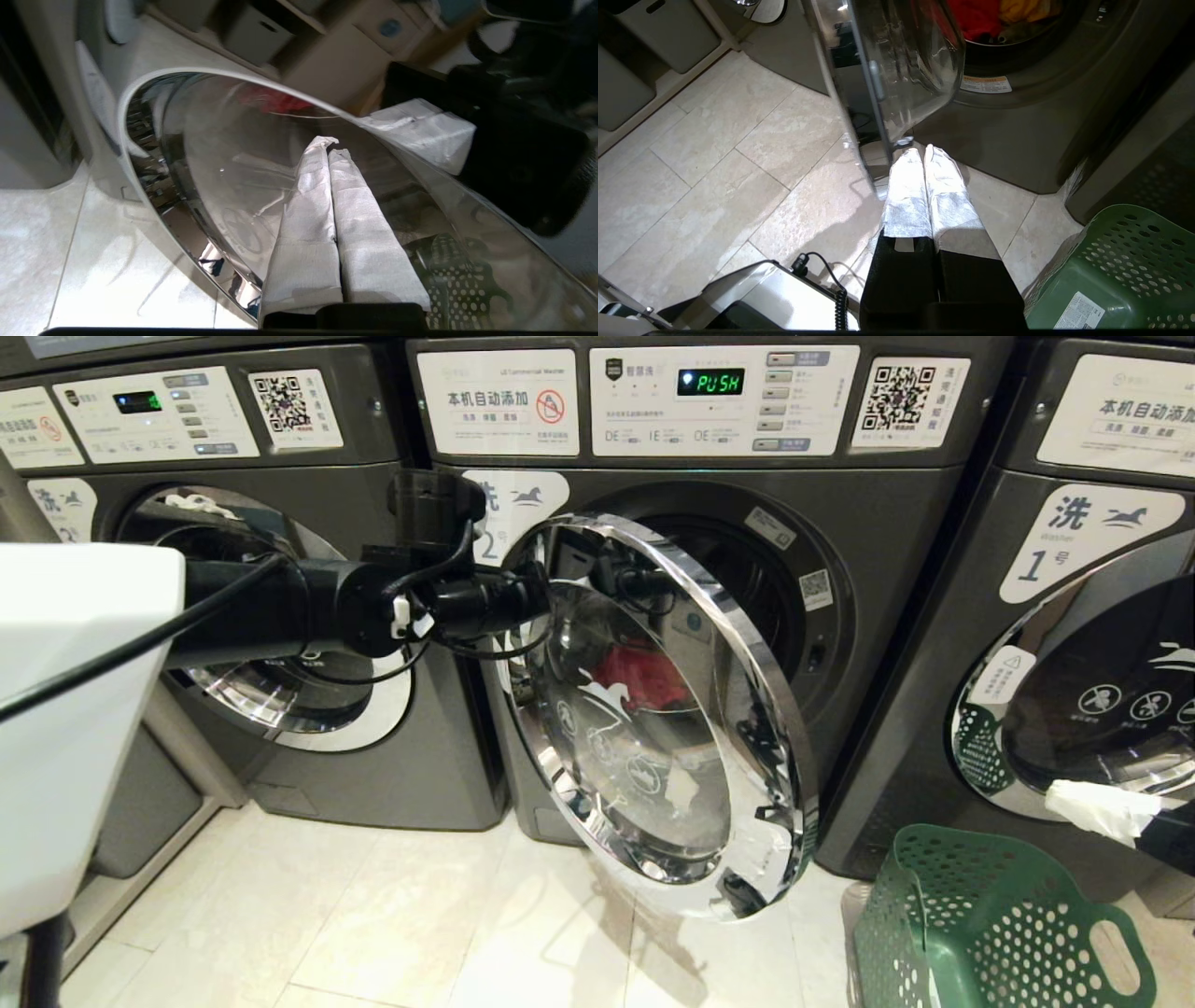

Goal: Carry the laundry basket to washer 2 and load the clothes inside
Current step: Close the washing machine door with the left hand, then press the washing machine door tightly with the right hand

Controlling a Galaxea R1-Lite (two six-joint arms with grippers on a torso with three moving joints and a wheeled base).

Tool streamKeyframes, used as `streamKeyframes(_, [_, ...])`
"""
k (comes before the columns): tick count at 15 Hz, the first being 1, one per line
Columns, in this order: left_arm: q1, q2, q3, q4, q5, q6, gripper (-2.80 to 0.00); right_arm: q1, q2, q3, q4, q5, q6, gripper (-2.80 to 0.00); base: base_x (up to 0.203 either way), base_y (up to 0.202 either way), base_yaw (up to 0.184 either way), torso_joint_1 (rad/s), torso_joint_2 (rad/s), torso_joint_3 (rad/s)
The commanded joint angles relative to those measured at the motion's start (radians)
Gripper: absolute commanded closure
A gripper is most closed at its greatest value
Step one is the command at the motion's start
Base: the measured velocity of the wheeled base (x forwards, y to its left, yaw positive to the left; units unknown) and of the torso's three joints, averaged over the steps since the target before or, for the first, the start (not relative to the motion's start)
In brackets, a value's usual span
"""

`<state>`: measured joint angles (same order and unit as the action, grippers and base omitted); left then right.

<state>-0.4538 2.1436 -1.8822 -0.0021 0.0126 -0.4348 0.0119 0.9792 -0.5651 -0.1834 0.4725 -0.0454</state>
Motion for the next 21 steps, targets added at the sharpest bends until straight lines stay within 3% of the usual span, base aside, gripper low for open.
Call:
streamKeyframes(1, [-0.046, 0.043, -0.043, 0.009, 0.001, 0.002, 0.0, 0.004, -0.031, -0.008, -0.001, 0.013, 0.01, 0.0, 0.0, 0.0, 0.0, 0.0, 0.0, 0.0])
streamKeyframes(2, [-0.054, 0.048, -0.04, 0.005, 0.004, 0.004, 0.0, 0.012, -0.035, -0.006, 0.0, 0.031, 0.03, 0.0, 0.0, 0.0, 0.0, 0.0, 0.0, 0.0])
streamKeyframes(5, [-0.059, 0.047, -0.038, -0.001, 0.025, 0.003, 0.0, 0.015, 0.025, -0.049, 0.003, 0.152, 0.215, 0.0, 0.0, 0.0, 0.0, 0.0, 0.0, 0.0])
streamKeyframes(7, [-0.064, 0.026, -0.038, 0.0, 0.109, 0.003, 0.0, 0.016, 0.157, -0.083, -0.008, 0.184, 0.269, 0.0, 0.0, 0.0, 0.0, 0.0, 0.0, 0.0])
streamKeyframes(13, [-0.062, -0.149, -0.037, 0.082, 0.307, 0.007, 0.0, 0.017, 0.622, -0.186, -0.277, 0.192, 0.258, 0.0, 0.0, 0.0, 0.0, 0.0, 0.0, 0.0])
streamKeyframes(21, [-0.059, -0.2, -0.037, 0.108, 0.317, 0.005, 0.0, 0.058, 0.858, -0.347, -0.33, 0.194, 0.256, 0.0, 0.0, 0.0, 0.0, 0.0, 0.0, 0.0])
